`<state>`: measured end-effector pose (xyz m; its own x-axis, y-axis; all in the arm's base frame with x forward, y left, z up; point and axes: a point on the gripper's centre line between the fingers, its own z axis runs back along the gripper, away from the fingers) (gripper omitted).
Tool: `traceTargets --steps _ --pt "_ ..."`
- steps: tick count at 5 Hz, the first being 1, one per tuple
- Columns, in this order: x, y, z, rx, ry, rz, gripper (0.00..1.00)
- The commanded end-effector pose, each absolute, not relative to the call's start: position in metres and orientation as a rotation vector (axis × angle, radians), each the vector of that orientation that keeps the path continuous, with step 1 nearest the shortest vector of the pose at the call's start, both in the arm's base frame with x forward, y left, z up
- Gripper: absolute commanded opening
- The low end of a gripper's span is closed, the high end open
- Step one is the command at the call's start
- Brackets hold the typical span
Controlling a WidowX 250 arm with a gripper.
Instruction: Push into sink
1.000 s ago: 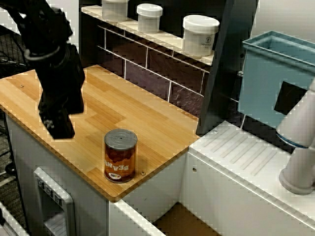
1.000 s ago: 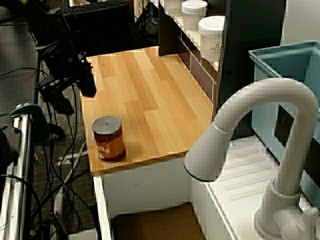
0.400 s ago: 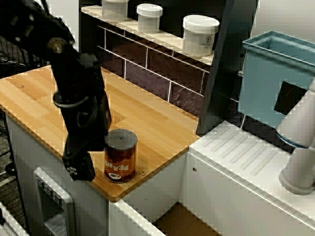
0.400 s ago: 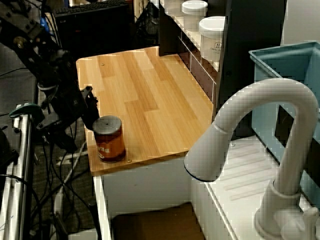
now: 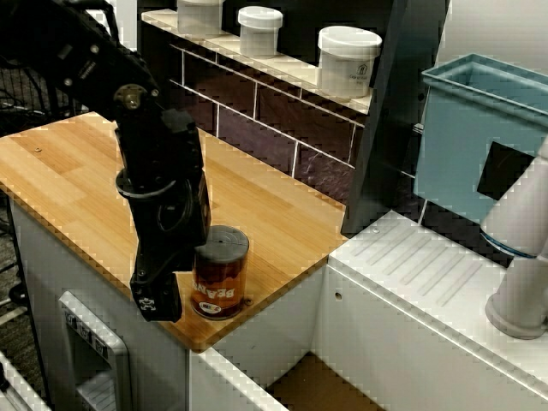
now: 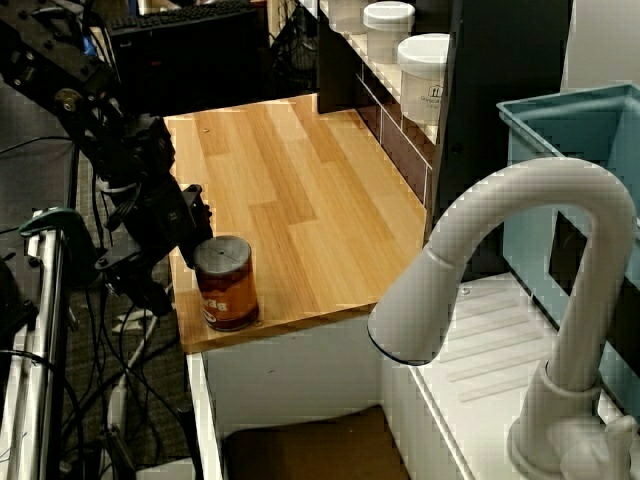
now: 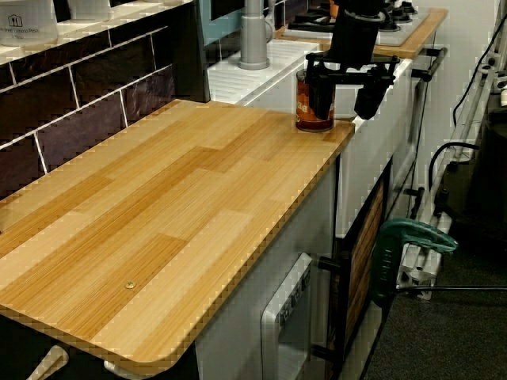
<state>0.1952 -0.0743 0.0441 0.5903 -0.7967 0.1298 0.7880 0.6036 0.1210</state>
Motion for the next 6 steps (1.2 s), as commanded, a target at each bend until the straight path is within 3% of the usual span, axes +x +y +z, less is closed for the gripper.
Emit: traceTargets --steps 1,4,6 --pt "0.219 -0.085 0.049 0.054 -0.219 -0.868 1.0" --pt "0.258 -0.11 0.049 0.011 -0.205 -0.859 1.0" --pt "0.263 -0.115 0.049 0.004 -0.199 -0.862 1.0"
